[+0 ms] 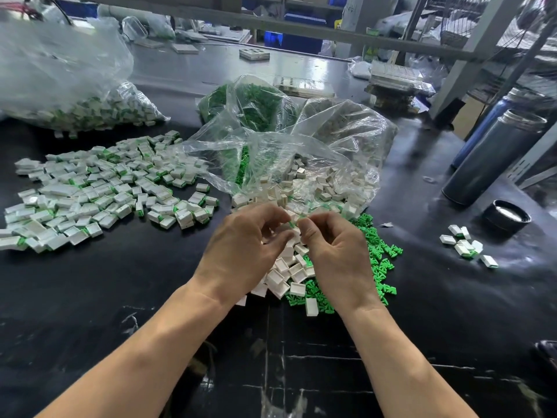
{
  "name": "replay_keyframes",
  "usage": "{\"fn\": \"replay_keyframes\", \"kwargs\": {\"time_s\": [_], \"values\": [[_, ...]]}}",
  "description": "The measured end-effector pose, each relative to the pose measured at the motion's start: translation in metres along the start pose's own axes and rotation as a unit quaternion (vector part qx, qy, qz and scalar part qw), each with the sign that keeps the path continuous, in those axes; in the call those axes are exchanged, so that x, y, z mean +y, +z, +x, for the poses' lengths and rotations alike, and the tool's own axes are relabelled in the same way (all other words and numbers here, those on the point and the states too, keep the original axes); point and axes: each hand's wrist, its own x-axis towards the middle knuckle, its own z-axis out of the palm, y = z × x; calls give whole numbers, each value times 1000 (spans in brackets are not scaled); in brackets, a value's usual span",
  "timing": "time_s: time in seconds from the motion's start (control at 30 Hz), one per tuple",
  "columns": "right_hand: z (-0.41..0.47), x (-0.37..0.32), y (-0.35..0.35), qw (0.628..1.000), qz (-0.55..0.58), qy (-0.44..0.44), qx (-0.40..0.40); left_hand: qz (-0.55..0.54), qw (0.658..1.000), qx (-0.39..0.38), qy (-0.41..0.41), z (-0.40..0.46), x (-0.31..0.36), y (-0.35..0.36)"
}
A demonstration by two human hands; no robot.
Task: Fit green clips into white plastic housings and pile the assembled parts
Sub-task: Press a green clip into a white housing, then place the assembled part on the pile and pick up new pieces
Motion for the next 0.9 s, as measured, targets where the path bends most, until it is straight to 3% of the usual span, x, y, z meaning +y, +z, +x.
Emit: {"fn": "replay_keyframes", "kwargs": {"time_s": [0.13, 0.33, 0.47, 0.9], "values": [[3, 4, -4, 1000, -6, 18, 23, 152, 987, 20, -56, 8, -18, -14], [4, 7, -5, 999, -27, 20, 13, 353, 926, 56, -123, 21, -39, -36], [6, 9, -8, 999, -29, 29, 4, 373, 913, 45, -160, 24, -46, -38], [10, 14, -16, 999, -4, 52, 9, 388, 901, 98, -168, 27, -65, -38]]}}
